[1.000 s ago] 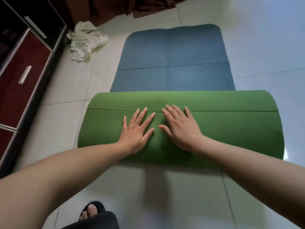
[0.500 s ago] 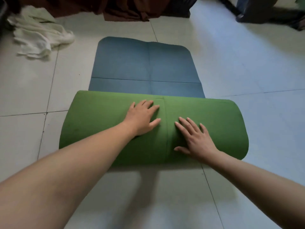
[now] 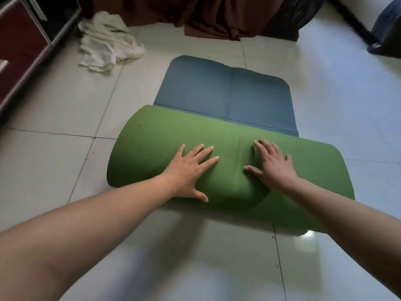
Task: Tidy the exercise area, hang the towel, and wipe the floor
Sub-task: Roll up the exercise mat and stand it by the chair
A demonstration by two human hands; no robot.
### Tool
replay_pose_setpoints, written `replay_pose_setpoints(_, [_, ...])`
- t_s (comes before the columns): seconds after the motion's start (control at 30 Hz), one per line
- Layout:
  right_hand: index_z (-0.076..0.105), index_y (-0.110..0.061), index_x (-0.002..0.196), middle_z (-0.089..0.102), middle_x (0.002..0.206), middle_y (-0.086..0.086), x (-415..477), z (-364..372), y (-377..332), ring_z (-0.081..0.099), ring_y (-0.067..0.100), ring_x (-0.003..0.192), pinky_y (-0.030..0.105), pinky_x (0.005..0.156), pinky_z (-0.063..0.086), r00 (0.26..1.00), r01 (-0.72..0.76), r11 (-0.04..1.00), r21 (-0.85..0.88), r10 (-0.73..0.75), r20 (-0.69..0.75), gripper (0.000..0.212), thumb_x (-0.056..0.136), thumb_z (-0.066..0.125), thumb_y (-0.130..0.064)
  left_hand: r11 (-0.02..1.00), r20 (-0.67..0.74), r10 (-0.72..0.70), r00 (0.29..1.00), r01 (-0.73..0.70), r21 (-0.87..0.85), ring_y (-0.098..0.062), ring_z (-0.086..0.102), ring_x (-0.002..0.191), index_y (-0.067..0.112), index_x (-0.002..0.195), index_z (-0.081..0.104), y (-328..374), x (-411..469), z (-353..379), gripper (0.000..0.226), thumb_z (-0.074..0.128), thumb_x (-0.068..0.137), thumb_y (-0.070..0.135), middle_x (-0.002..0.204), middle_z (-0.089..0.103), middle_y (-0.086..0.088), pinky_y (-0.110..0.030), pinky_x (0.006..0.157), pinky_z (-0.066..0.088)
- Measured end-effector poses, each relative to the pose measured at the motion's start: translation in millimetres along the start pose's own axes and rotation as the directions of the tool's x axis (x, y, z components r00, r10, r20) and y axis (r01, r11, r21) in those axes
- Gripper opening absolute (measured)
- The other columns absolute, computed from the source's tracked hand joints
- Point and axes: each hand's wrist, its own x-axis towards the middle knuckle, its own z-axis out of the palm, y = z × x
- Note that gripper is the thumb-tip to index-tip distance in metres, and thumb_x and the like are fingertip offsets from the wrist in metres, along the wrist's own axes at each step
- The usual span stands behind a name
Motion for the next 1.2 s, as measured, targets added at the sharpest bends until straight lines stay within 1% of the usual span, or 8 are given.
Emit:
replay_pose_setpoints(0.13, [0.013, -0.029, 0.147, 0.01, 0.156, -0.005, 27, 0, 10, 0.01, 0.02, 0.143, 0.062, 0.11, 0.016, 0.994, 0.108, 0.991, 0.077, -0.105, -0.043, 0.077, 0.085, 0.043, -0.063, 0.996, 0.05, -0.074, 0.996, 0.071, 0.05, -0.019, -0.013, 0.145, 0.033, 0.147, -0.013, -2, 9, -9, 0.119, 0.06, 0.064, 0.077, 0.157, -0.018, 0.005, -0.055, 0.115, 0.002])
replay_pose_setpoints(0.27, [0.027, -0.022, 0.143, 0.02, 0.154, 0.001, 31, -9, 22, 0.015, 0.022, 0.142, 0.053, 0.114, 0.013, 0.975, 0.216, 0.957, 0.192, -0.202, -0.089, 0.078, 0.082, 0.044, -0.067, 0.988, 0.067, -0.129, 0.989, 0.123, 0.09, -0.019, -0.006, 0.146, 0.033, 0.148, -0.012, -4, 37, -34, 0.117, 0.061, 0.066, 0.074, 0.158, -0.011, 0.005, -0.052, 0.117, 0.01])
replay_pose_setpoints(0.43, [0.007, -0.018, 0.148, 0.0, 0.158, 0.002, 2, 6, 29, -0.002, 0.023, 0.145, 0.048, 0.116, 0.0, 0.928, 0.363, 0.928, 0.08, -0.353, -0.12, 0.102, 0.074, 0.056, -0.068, 0.984, 0.127, -0.14, 0.982, 0.124, 0.126, -0.022, 0.013, 0.144, 0.023, 0.151, 0.003, -14, 75, -74, 0.119, 0.071, 0.063, 0.067, 0.159, 0.008, -0.001, -0.035, 0.116, 0.02])
replay_pose_setpoints(0.6, [0.001, -0.02, 0.148, -0.005, 0.158, 0.001, 9, 14, 38, -0.006, 0.023, 0.145, 0.048, 0.116, -0.002, 0.927, 0.359, 0.933, 0.027, -0.353, -0.128, 0.111, 0.069, 0.064, -0.065, 0.972, 0.183, -0.201, 0.962, 0.172, 0.162, -0.023, 0.026, 0.14, 0.025, 0.15, 0.012, -16, 99, -95, 0.112, 0.071, 0.064, 0.065, 0.157, 0.017, 0.001, -0.04, 0.109, 0.035])
replay_pose_setpoints(0.7, [0.003, -0.024, 0.148, -0.003, 0.158, -0.002, 22, 6, 41, -0.004, 0.02, 0.145, 0.045, 0.117, -0.001, 0.937, 0.334, 0.94, 0.069, -0.324, -0.131, 0.109, 0.069, 0.065, -0.064, 0.981, 0.128, -0.176, 0.976, 0.163, 0.109, -0.023, 0.028, 0.139, 0.025, 0.149, 0.017, -12, 104, -94, 0.093, 0.062, 0.076, 0.061, 0.155, 0.021, 0.0, -0.041, 0.107, 0.037])
replay_pose_setpoints(0.8, [0.004, -0.026, 0.148, 0.0, 0.158, -0.004, 32, -6, 42, -0.001, 0.019, 0.145, 0.044, 0.117, 0.001, 0.95, 0.283, 0.956, 0.075, -0.269, -0.159, 0.105, 0.07, 0.064, -0.064, 0.991, 0.09, -0.128, 0.988, 0.125, 0.037, -0.023, 0.011, 0.145, 0.02, 0.151, 0.008, -4, 99, -86, 0.1, 0.058, 0.077, 0.065, 0.159, 0.007, -0.004, -0.041, 0.116, 0.021])
replay_pose_setpoints(0.97, [0.013, -0.027, 0.147, 0.006, 0.157, -0.002, 41, -9, 41, 0.004, 0.02, 0.145, 0.046, 0.116, 0.009, 0.98, 0.091, 0.992, 0.089, -0.073, -0.188, 0.095, 0.073, 0.057, -0.068, 0.986, 0.115, -0.009, 0.993, -0.01, 0.165, -0.028, -0.013, 0.145, 0.018, 0.148, -0.014, -7, 94, -64, 0.118, 0.055, 0.071, 0.075, 0.157, -0.019, -0.006, -0.054, 0.116, 0.009])
replay_pose_setpoints(1.2, [0.017, -0.025, 0.147, 0.01, 0.157, 0.0, 77, -26, 20, 0.008, 0.023, 0.144, 0.051, 0.113, 0.019, 0.955, -0.228, 0.969, 0.095, 0.242, -0.172, 0.082, 0.082, 0.048, -0.064, 0.946, 0.038, 0.207, 0.978, -0.21, 0.246, -0.027, -0.013, 0.145, 0.025, 0.147, -0.017, -54, 112, -46, 0.108, 0.057, 0.078, 0.064, 0.156, -0.021, -0.003, -0.059, 0.113, 0.01])
